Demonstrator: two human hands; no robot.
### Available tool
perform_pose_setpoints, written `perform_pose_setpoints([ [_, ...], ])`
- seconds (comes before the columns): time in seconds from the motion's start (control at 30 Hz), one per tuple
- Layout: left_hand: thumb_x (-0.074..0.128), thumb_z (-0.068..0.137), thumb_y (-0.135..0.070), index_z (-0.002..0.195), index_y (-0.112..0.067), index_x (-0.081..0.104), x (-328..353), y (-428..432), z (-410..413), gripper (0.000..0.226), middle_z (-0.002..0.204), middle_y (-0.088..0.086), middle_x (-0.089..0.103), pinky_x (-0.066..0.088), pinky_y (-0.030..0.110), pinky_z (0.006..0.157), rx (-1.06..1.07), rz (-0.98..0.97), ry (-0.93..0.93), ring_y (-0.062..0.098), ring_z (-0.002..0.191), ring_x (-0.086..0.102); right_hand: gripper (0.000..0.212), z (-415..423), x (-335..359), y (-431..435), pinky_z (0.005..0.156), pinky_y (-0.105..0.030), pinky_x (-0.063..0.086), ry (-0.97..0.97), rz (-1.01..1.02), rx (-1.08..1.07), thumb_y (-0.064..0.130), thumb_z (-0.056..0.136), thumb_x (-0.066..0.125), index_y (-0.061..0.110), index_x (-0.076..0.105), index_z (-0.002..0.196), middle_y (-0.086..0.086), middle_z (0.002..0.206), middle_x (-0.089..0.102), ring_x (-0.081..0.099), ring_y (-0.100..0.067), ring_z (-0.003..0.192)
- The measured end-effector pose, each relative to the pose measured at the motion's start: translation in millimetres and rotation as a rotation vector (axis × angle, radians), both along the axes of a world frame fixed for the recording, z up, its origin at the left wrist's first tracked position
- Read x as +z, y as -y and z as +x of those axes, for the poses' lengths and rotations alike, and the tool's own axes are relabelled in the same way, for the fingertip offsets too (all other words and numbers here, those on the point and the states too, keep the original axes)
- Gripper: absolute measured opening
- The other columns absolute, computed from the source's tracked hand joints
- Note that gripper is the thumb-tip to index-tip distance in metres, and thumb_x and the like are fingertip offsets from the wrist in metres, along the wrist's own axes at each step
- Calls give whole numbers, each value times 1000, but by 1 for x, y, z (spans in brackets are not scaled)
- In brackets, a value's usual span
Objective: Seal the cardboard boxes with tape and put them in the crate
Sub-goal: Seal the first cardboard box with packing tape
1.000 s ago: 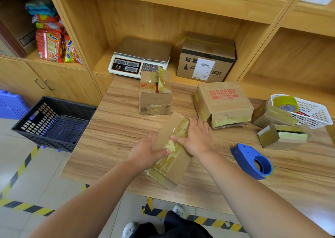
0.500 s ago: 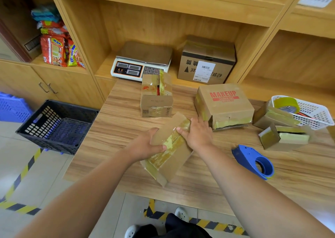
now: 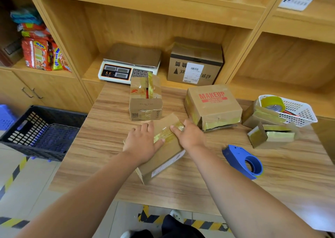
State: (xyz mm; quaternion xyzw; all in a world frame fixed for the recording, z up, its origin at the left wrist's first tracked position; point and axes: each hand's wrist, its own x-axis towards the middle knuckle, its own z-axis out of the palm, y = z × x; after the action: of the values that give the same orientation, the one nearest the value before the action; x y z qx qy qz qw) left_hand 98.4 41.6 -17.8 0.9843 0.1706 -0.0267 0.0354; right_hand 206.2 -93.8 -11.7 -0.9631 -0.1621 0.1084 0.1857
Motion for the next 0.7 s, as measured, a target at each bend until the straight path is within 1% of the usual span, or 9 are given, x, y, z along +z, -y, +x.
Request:
perform_pose_setpoints([
  [0.07, 21, 93, -62, 147, -8, 17, -2, -3, 1, 76, 138, 10, 43, 36, 39, 98, -5, -31, 16, 26, 123, 44, 49, 6, -1, -3, 59, -30, 37, -7, 2, -10, 65, 87, 46, 21, 52, 106, -1, 99, 65, 62, -25, 90],
  [0.13, 20, 93, -61, 146, -9, 19, -3, -4, 3, 74, 137, 9, 45, 36, 39, 98, -4, -42, 23, 26, 122, 45, 37, 11, -4, -3, 52, -29, 30, -24, 35, -19, 61, 89, 45, 25, 48, 83, 1, 85, 62, 59, -24, 81],
  [0.2, 19, 93, -60, 146, -8, 20, -4, -4, 3, 74, 135, 9, 46, 37, 38, 98, -1, -46, 31, 26, 122, 44, 41, 16, -4, -4, 48, -28, 25, -26, 59, -38, 58, 91, 43, 24, 39, 69, 4, 70, 54, 54, -22, 72],
  [0.3, 20, 94, -59, 146, -9, 21, -5, -6, 3, 72, 135, 8, 46, 37, 37, 97, -2, -52, 34, 25, 121, 44, 42, 21, -5, -4, 47, -28, 23, -15, 68, -35, 56, 93, 41, 22, 40, 67, 6, 63, 48, 49, -20, 66],
  [0.4, 21, 95, -58, 145, -9, 22, -5, -6, 5, 70, 134, 8, 47, 36, 36, 97, 0, -62, 43, 25, 121, 45, 46, 21, -5, -2, 46, -29, 21, -4, 106, -27, 53, 94, 42, 20, 38, 62, 5, 60, 47, 47, -20, 62],
  [0.5, 21, 95, -56, 146, -9, 22, -3, -7, 4, 69, 134, 8, 47, 36, 36, 97, -6, -59, 39, 25, 121, 45, 44, 20, -2, 2, 47, -30, 23, -28, 152, -20, 49, 96, 41, 20, 35, 64, 4, 60, 45, 50, -23, 65],
  [0.57, 21, 96, -55, 146, -9, 21, -3, -7, 3, 68, 135, 8, 47, 36, 36, 98, -2, -60, 28, 25, 122, 44, 36, 17, -3, 9, 51, -31, 30, -70, 152, 14, 52, 94, 44, 23, 42, 73, 7, 64, 48, 54, -22, 71],
  [0.63, 21, 97, -54, 146, -9, 21, -3, -6, 4, 67, 135, 9, 47, 35, 36, 98, -1, -53, 22, 25, 122, 44, 36, 8, -9, 17, 59, -30, 41, -123, 171, 37, 59, 85, 53, 23, 52, 90, 13, 77, 57, 57, -13, 77],
  [0.7, 22, 97, -54, 145, -9, 22, -3, -6, 5, 66, 134, 9, 47, 36, 35, 98, -6, -44, 19, 25, 121, 44, 41, 1, -15, 23, 73, -33, 51, -221, 255, 8, 62, 79, 59, 26, 56, 100, 14, 91, 63, 60, -9, 85],
])
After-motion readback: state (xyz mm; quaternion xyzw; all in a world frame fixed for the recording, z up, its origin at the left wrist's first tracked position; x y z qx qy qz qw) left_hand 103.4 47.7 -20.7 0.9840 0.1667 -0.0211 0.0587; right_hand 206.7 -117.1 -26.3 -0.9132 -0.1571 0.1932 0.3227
